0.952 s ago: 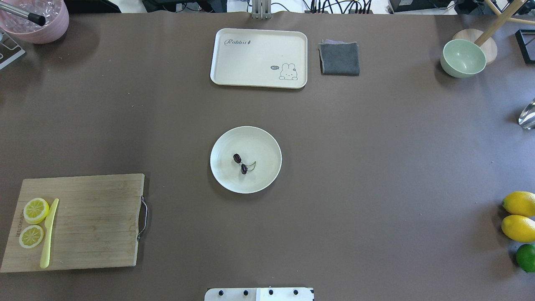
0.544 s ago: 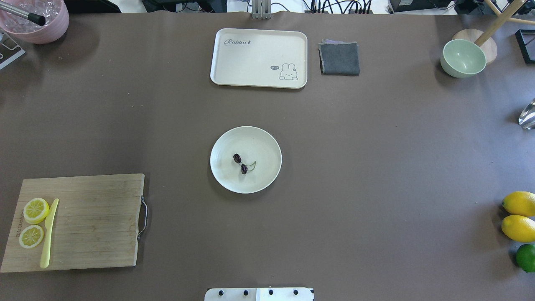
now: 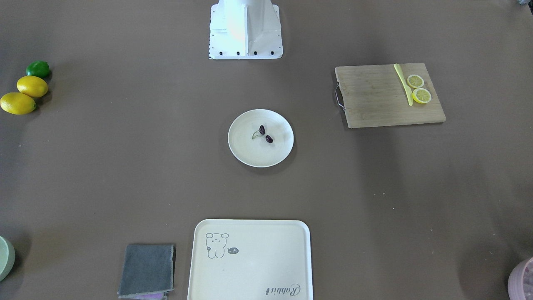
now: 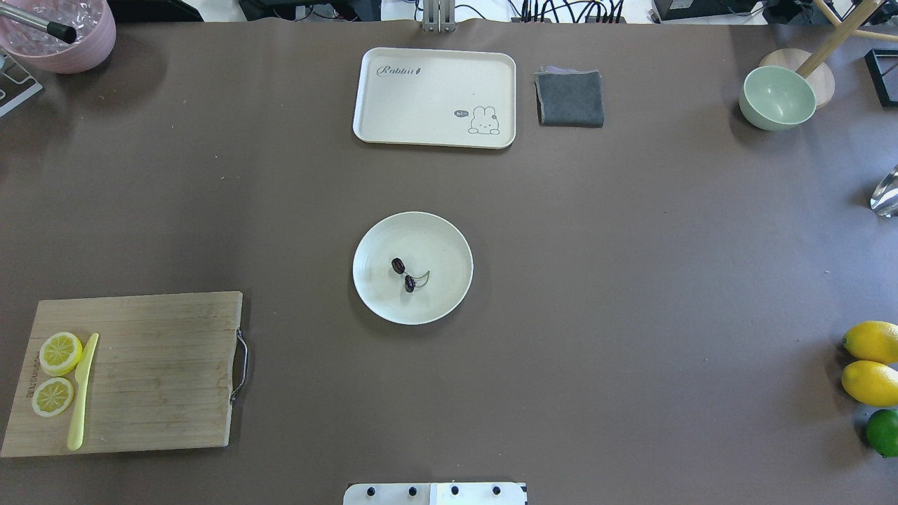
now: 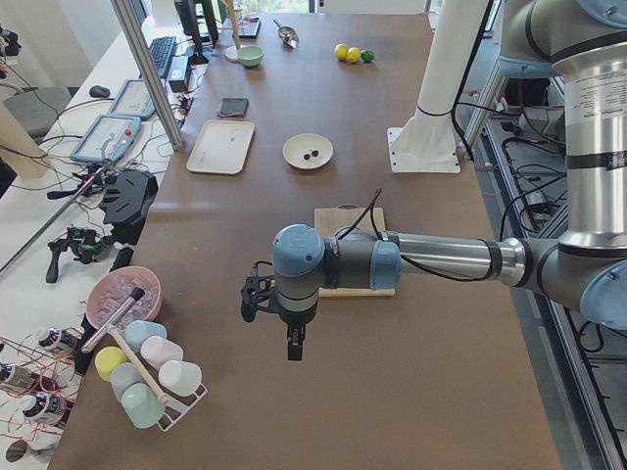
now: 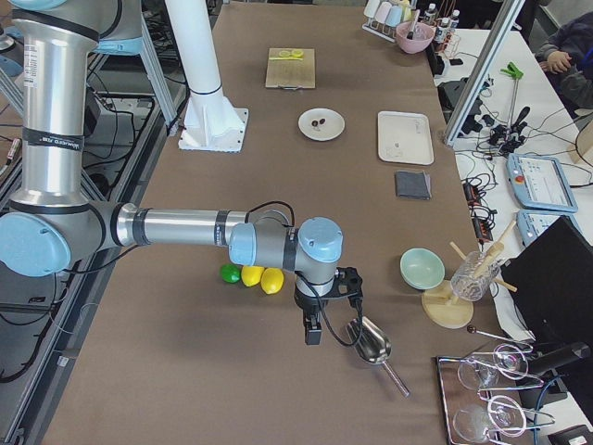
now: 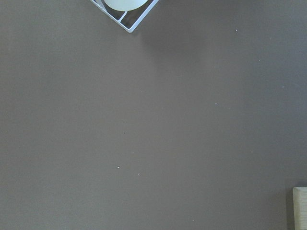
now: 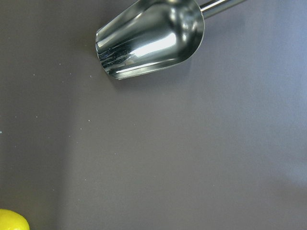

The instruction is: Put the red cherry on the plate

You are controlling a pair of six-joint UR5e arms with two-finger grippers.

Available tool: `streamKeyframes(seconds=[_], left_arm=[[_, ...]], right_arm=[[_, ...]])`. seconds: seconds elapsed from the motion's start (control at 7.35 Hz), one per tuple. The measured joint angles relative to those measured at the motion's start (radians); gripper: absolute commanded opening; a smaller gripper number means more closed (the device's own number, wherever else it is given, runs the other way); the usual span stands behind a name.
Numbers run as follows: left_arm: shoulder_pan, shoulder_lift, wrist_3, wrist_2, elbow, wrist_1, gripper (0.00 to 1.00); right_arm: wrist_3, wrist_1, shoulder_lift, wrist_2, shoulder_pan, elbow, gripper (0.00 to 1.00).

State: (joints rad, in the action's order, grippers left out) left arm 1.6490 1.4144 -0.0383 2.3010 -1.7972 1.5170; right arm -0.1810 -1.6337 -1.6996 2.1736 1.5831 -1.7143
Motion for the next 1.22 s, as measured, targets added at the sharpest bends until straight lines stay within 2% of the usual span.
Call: streamKeyframes(seconds=[1.22], left_arm=[[0.0, 0.001, 0.0, 0.001, -0.007, 0.003, 0.98]], right_arm=[[-0.002, 0.0, 0.001, 0.027, -0.001, -0.005, 1.0]])
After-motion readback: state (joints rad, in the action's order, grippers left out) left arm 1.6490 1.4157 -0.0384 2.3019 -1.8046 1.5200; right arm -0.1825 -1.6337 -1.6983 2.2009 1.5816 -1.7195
